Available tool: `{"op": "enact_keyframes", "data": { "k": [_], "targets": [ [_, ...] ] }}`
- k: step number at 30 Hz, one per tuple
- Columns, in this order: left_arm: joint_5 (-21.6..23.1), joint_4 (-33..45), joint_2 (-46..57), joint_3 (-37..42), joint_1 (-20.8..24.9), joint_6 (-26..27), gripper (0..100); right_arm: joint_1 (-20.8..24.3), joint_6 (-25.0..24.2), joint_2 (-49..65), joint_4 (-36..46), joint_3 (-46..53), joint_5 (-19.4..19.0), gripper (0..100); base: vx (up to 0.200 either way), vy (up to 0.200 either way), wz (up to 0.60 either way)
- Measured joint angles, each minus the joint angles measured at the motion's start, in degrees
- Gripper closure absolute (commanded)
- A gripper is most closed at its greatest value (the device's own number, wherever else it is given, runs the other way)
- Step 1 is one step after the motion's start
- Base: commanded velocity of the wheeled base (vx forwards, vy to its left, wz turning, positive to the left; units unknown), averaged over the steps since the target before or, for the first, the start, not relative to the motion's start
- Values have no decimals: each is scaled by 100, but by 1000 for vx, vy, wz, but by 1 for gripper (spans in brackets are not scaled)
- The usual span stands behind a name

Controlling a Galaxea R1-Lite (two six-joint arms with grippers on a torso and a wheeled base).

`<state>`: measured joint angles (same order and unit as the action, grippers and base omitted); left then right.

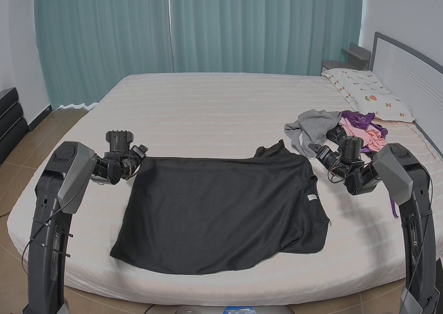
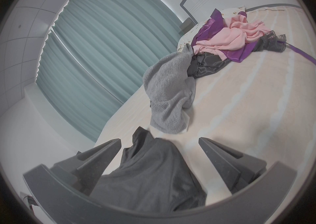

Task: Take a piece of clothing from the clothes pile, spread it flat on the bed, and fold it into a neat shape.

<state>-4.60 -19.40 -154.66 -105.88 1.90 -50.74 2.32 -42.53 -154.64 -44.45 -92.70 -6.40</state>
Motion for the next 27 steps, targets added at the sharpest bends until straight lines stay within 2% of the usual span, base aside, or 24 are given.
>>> {"op": "enact_keyframes", "data": {
  "k": [7,18,21,27],
  "targets": [
    [599,-246,805,1547,-78,-1,0,-11,-104,778,-347,1670,-350,0,0,0,0],
    [1253,-1079,2387,4723,-177,-4,0,-4,-319,1964,-1486,4563,-692,0,0,0,0],
    [1362,-1367,2778,5619,-166,-6,0,0,-375,2247,-1892,5403,-763,0,-200,0,0],
    [1524,-1807,3349,6862,-133,-48,0,7,-508,2622,-2658,6618,-886,0,-200,0,0]
  ]
}}
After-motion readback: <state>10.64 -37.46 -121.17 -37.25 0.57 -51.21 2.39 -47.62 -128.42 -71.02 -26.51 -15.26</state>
